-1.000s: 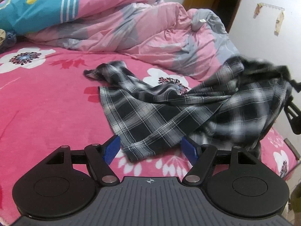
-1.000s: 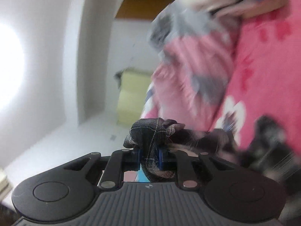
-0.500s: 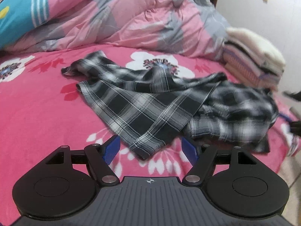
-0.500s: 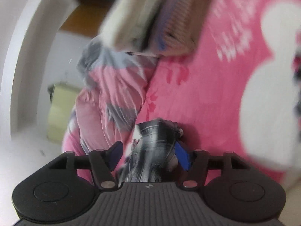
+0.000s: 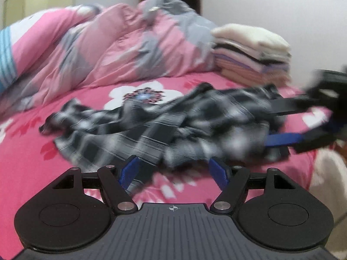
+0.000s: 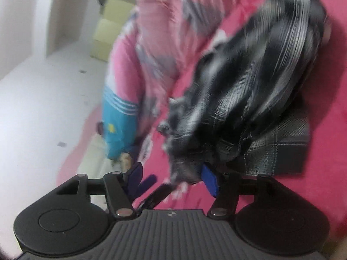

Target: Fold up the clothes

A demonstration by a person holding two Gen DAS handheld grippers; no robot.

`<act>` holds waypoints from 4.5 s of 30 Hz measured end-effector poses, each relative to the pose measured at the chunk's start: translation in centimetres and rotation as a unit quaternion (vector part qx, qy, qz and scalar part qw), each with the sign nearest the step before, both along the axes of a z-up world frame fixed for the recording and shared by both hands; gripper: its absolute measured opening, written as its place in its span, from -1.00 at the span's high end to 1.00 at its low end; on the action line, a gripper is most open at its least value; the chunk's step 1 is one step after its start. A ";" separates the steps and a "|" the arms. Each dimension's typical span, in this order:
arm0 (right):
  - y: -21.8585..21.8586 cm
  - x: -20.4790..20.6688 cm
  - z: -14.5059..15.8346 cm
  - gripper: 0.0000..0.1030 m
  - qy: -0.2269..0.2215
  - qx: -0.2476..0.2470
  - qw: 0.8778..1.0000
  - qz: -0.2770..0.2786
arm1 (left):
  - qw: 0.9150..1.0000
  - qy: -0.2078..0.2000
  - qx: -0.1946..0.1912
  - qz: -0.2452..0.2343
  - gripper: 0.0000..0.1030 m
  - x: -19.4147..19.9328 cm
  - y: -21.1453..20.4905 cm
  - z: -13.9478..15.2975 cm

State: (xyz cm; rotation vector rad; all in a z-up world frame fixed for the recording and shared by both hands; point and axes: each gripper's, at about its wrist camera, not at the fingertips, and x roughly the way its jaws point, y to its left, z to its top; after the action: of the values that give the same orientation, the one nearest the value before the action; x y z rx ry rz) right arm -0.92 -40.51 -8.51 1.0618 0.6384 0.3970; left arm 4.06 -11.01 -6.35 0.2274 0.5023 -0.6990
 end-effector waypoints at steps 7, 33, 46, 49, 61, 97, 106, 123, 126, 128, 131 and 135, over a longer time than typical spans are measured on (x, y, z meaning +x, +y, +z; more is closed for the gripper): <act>-0.1 2.2 0.5 0.59 0.004 0.038 0.999 -0.015 | 0.999 -0.031 0.016 -0.023 -0.40 -1.3 -1.4 -0.2; -3.3 0.5 7.6 0.07 -0.129 -0.121 0.983 -0.051 | 0.999 -0.012 -0.046 -0.016 -0.47 5.9 -5.9 1.4; 6.3 -1.4 3.3 0.81 -0.096 -0.508 0.856 0.000 | 0.988 0.073 -0.134 -0.025 -0.47 8.2 -2.9 1.9; 4.1 -1.2 4.8 1.00 -0.108 -0.488 0.864 -0.053 | 0.990 0.068 -0.118 -0.031 -0.48 6.7 -1.9 1.9; -1.0 -2.9 6.0 0.94 -0.142 -0.395 0.902 -0.103 | 0.995 -0.012 0.098 0.006 -0.10 3.2 -6.5 -2.3; 10.9 -2.5 2.0 0.18 -0.094 -0.718 0.674 -0.147 | 0.967 -0.201 -0.049 0.148 0.80 -1.7 -0.5 9.0; 10.9 -4.9 5.0 0.09 -0.101 -0.724 0.653 -0.199 | 0.957 -0.241 -0.112 0.115 0.80 -4.7 -0.1 12.8; 15.9 -6.0 5.0 -0.07 -0.152 -0.616 0.765 -0.113 | 0.954 -0.244 -0.106 0.137 0.81 -6.1 0.5 13.2; 17.2 -6.9 4.9 -0.08 -0.161 -0.622 0.752 -0.146 | 0.953 -0.244 -0.110 0.140 0.81 -6.1 0.4 13.3; 17.7 -7.5 5.2 -0.12 -0.178 -0.616 0.749 -0.165 | 0.953 -0.244 -0.112 0.140 0.81 -6.1 0.4 13.5; 18.4 -8.0 5.1 -0.17 -0.196 -0.619 0.741 -0.174 | 0.953 -0.245 -0.112 0.139 0.81 -6.1 0.3 13.7; 18.8 -8.0 4.5 -0.17 -0.198 -0.628 0.733 -0.171 | 0.953 -0.247 -0.108 0.140 0.81 -6.3 0.0 13.7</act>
State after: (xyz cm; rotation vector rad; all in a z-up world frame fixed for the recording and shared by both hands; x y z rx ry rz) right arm -8.94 -21.72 -4.06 -0.2486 0.1847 -0.1797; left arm -2.23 -10.96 7.31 0.1145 -0.0264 -0.3928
